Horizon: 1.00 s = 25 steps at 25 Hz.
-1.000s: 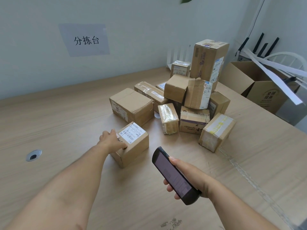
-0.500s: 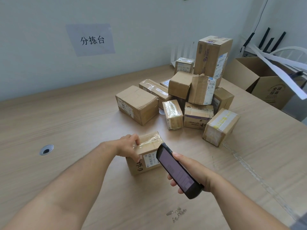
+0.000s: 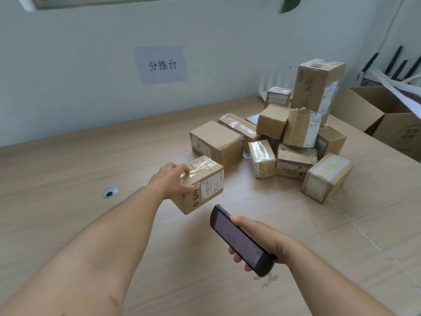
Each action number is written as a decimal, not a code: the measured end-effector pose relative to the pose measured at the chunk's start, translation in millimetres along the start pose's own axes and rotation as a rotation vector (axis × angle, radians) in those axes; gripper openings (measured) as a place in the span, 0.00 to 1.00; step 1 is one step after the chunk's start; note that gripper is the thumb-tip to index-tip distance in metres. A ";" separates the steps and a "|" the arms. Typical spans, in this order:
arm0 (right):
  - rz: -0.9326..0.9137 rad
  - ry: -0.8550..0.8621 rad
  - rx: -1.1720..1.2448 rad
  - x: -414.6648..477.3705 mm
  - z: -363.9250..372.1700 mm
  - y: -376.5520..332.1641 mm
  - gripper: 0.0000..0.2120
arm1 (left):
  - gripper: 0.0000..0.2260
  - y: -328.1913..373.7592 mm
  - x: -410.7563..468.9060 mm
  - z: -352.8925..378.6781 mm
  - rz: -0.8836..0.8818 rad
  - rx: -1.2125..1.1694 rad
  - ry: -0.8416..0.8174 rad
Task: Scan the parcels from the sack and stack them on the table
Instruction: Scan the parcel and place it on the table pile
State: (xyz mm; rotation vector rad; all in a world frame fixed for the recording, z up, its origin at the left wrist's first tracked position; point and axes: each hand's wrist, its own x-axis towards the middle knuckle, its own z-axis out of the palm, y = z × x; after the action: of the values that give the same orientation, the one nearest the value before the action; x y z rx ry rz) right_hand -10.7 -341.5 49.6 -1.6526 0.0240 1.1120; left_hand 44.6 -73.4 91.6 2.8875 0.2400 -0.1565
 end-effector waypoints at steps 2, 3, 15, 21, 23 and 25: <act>-0.008 -0.034 -0.026 1.3 16.7 -3.8 0.26 | 0.25 -16.1 -13.2 -9.7 -0.019 0.004 0.028; -0.010 -0.051 -0.044 1.8 25.5 -5.5 0.27 | 0.25 -24.7 -20.4 -13.9 -0.031 0.004 0.038; 0.006 -0.120 -0.224 -10.4 116.8 -17.8 0.31 | 0.26 -112.1 -93.3 -37.0 -0.123 0.017 0.084; -0.011 -0.142 -0.250 -12.1 168.7 -20.0 0.31 | 0.26 -157.5 -134.9 -37.4 -0.151 -0.016 0.086; -0.017 -0.148 -0.254 -11.2 189.5 -21.9 0.28 | 0.26 -177.2 -152.9 -37.6 -0.180 -0.025 0.087; -0.031 -0.155 -0.266 -10.2 212.1 -25.7 0.24 | 0.27 -199.5 -175.0 -37.5 -0.227 -0.039 0.105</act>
State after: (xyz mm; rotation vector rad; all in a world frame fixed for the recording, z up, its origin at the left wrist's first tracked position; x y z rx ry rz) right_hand -139.0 -173.4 81.9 -1.7883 -0.2586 1.2584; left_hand -158.8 100.8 104.4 2.8261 0.5843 -0.0394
